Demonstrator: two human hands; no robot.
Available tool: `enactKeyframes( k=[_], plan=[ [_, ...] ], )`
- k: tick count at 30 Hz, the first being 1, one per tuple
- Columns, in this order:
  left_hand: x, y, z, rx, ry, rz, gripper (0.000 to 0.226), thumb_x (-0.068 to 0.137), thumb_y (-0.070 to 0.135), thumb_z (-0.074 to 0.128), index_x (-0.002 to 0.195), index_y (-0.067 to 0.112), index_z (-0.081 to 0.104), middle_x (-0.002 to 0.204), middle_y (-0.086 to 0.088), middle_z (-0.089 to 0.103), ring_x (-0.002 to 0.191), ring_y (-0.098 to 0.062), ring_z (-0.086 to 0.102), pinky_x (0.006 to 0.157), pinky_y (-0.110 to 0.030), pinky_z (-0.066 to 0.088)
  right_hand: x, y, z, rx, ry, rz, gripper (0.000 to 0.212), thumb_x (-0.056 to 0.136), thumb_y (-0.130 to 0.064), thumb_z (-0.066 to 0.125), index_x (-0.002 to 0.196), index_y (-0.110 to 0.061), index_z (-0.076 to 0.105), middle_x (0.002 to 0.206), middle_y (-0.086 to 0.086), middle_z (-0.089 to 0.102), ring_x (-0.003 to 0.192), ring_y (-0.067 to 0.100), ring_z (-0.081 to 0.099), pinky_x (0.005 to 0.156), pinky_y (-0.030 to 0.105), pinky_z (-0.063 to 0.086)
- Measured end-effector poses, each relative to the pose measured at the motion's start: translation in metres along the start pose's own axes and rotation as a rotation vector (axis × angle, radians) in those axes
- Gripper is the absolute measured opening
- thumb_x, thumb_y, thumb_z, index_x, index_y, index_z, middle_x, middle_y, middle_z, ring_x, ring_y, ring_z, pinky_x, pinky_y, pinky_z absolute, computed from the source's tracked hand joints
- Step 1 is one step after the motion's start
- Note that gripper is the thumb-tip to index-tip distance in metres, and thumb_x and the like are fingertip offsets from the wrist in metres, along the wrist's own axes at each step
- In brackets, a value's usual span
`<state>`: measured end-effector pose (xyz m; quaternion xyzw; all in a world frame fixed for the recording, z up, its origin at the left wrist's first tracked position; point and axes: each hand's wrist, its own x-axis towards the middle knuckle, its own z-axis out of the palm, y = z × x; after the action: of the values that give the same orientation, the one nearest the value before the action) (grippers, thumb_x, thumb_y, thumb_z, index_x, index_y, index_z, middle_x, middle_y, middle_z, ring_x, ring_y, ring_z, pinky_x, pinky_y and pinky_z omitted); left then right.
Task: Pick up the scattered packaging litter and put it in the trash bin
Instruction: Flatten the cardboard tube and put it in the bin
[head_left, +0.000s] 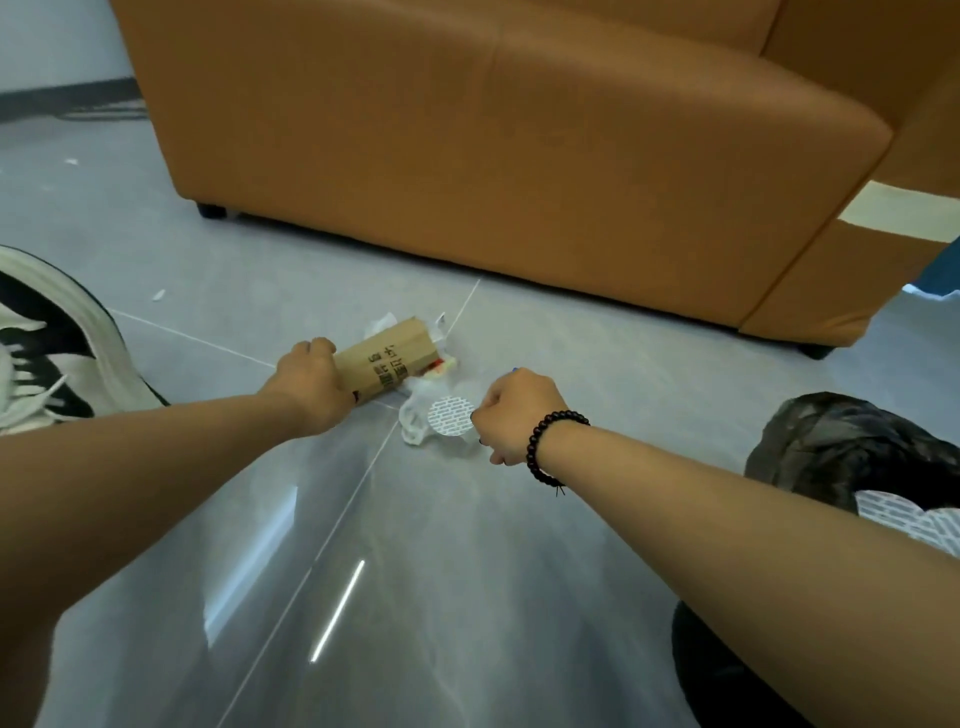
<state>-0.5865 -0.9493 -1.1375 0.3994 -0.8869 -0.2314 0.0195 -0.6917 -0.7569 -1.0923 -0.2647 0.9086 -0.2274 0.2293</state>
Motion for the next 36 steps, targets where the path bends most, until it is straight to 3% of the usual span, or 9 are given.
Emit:
enactKeyframes(
  k=[5, 9, 15, 19, 23, 26, 29, 32, 36],
  plan=[
    [0.023, 0.005, 0.011, -0.003, -0.073, 0.043, 0.091, 0.071, 0.034, 0.081, 0.14, 0.005, 0.03, 0.139, -0.017, 0.042, 0.125, -0.034, 0.044, 0.102, -0.042, 0.042, 0.01, 0.015, 0.01, 0.055, -0.061, 0.046, 0.025, 0.079, -0.009, 0.046, 0.094, 0.001, 0.064, 0.085, 0.019, 0.071, 0.07, 0.033, 0.071, 0.071, 0.049, 0.059],
    [0.021, 0.02, 0.015, 0.129, -0.023, 0.032, 0.068, 0.073, 0.041, 0.076, 0.121, 0.008, 0.04, 0.121, -0.016, 0.051, 0.109, -0.034, 0.051, 0.089, -0.044, 0.048, 0.002, 0.034, 0.013, 0.07, -0.074, 0.083, 0.023, 0.083, -0.013, 0.048, 0.094, -0.001, 0.064, 0.085, 0.017, 0.072, 0.07, 0.029, 0.072, 0.071, 0.044, 0.06],
    [-0.009, 0.031, 0.004, 0.267, -0.102, -0.01, 0.043, 0.088, 0.036, 0.058, 0.117, 0.006, 0.045, 0.117, -0.016, 0.054, 0.1, -0.03, 0.055, 0.086, -0.041, 0.048, -0.026, 0.044, -0.017, 0.036, -0.058, 0.065, 0.022, 0.083, -0.012, 0.046, 0.092, -0.003, 0.064, 0.088, 0.014, 0.071, 0.073, 0.028, 0.072, 0.072, 0.042, 0.06],
    [-0.047, 0.051, -0.011, 0.236, -0.169, 0.017, 0.041, 0.094, 0.037, 0.05, 0.12, 0.006, 0.046, 0.116, -0.014, 0.058, 0.088, -0.023, 0.051, 0.074, -0.031, 0.043, -0.055, 0.038, -0.049, -0.061, -0.048, 0.008, 0.025, 0.081, -0.009, 0.044, 0.092, 0.0, 0.065, 0.09, 0.016, 0.071, 0.078, 0.029, 0.071, 0.074, 0.042, 0.059],
    [-0.096, 0.079, -0.039, 0.219, -0.19, 0.046, 0.042, 0.095, 0.04, 0.047, 0.122, 0.008, 0.049, 0.116, -0.012, 0.062, 0.097, -0.023, 0.058, 0.072, -0.026, 0.043, -0.098, 0.031, -0.081, -0.181, -0.028, -0.065, 0.023, 0.085, -0.014, 0.046, 0.093, -0.002, 0.064, 0.092, 0.013, 0.069, 0.084, 0.027, 0.069, 0.073, 0.035, 0.058],
    [-0.14, 0.092, -0.066, 0.104, -0.192, 0.04, 0.038, 0.093, 0.039, 0.05, 0.115, 0.009, 0.055, 0.112, -0.012, 0.064, 0.099, -0.025, 0.061, 0.071, -0.028, 0.046, -0.137, 0.025, -0.102, -0.31, -0.019, -0.133, 0.022, 0.085, -0.017, 0.049, 0.094, -0.006, 0.066, 0.093, 0.01, 0.069, 0.084, 0.025, 0.067, 0.073, 0.033, 0.057],
    [-0.18, 0.101, -0.083, -0.214, -0.226, 0.023, 0.024, 0.09, 0.036, 0.058, 0.097, 0.012, 0.057, 0.104, -0.014, 0.068, 0.092, -0.028, 0.068, 0.071, -0.034, 0.057, -0.182, 0.022, -0.117, -0.429, -0.013, -0.201, 0.024, 0.086, -0.025, 0.051, 0.093, -0.01, 0.069, 0.097, 0.007, 0.069, 0.09, 0.024, 0.064, 0.078, 0.033, 0.055],
    [-0.217, 0.108, -0.101, -0.479, -0.327, 0.034, 0.026, 0.09, 0.038, 0.061, 0.101, 0.014, 0.057, 0.102, -0.009, 0.068, 0.09, -0.022, 0.069, 0.071, -0.033, 0.06, -0.233, 0.024, -0.136, -0.46, 0.008, -0.264, 0.022, 0.088, -0.032, 0.053, 0.09, -0.016, 0.069, 0.095, 0.0, 0.067, 0.091, 0.018, 0.061, 0.079, 0.028, 0.051],
    [-0.263, 0.125, -0.123, -0.649, -0.409, 0.117, 0.02, 0.097, 0.03, 0.05, 0.098, 0.012, 0.058, 0.096, -0.008, 0.066, 0.089, -0.02, 0.068, 0.078, -0.033, 0.057, -0.286, 0.042, -0.157, -0.377, 0.104, -0.295, 0.031, 0.087, -0.041, 0.057, 0.112, -0.023, 0.057, 0.093, -0.011, 0.064, 0.092, 0.01, 0.057, 0.08, 0.024, 0.046]
  ],
)
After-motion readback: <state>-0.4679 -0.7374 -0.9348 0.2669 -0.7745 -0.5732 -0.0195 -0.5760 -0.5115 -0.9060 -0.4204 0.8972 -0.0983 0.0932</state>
